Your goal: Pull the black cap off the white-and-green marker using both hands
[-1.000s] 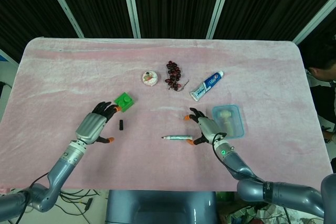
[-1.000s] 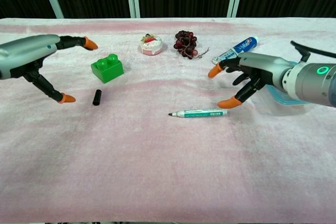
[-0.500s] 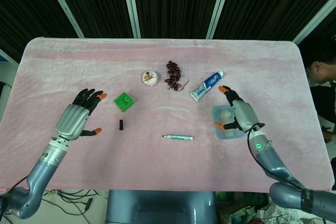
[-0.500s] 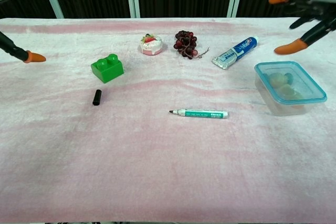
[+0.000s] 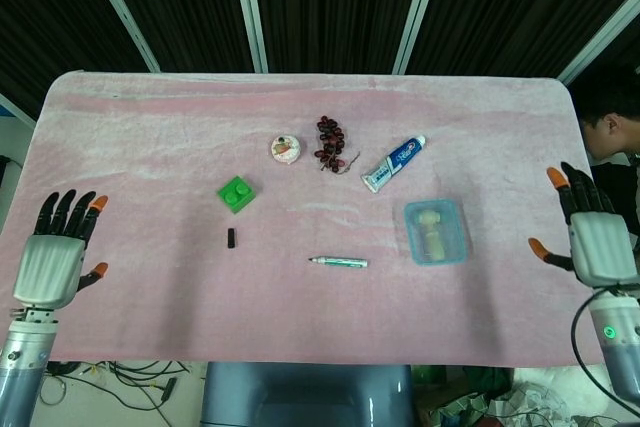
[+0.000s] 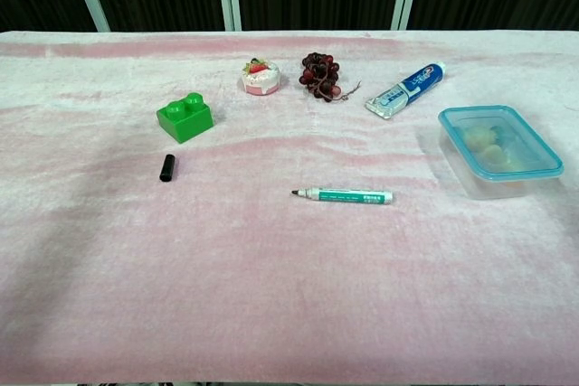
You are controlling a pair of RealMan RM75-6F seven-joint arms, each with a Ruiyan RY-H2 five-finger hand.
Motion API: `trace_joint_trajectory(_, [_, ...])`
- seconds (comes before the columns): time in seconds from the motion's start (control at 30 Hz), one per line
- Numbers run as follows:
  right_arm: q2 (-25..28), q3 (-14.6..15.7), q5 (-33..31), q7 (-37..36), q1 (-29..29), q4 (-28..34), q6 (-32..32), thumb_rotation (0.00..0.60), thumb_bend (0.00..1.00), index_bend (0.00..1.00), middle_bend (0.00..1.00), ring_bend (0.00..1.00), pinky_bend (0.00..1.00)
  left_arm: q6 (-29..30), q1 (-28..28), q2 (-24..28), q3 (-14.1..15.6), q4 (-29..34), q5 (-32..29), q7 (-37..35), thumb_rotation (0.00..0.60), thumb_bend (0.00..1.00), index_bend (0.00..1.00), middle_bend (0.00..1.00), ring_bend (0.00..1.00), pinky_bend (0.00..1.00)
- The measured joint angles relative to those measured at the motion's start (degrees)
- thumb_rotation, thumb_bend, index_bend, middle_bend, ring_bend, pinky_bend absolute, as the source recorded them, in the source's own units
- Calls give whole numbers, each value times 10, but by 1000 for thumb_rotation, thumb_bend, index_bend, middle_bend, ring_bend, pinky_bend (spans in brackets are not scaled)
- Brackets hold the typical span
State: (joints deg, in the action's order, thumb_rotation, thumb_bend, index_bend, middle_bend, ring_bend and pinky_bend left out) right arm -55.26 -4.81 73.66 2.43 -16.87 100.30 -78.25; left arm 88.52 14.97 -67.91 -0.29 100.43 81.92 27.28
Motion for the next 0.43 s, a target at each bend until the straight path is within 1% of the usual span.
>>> trace_joint_trajectory(0.07, [-2,30,25,13,36,2,-29,600,128,19,0,3,153,6,-21,7,14,1,-1,-24,600,52,104,111,0,14])
trace_joint_trajectory(0.17, [-11,54,52,28,70,2,-63,600,122,19,0,1,152,19,-48,14,27,-4,-1,-67,600,51,111,106,0,0])
trace_joint_trajectory(0.33, [-47,69,93,72,116,-20,-131,600,115,17,0,0,152,29,-70,18,30,-22,1,-134,600,51,118,102,0,0])
trace_joint_trajectory(0.43, [-56,70,99,92,126,-27,-140,600,115,17,0,0,152,33,-75,20,26,-39,14,-170,600,51,114,102,0,0])
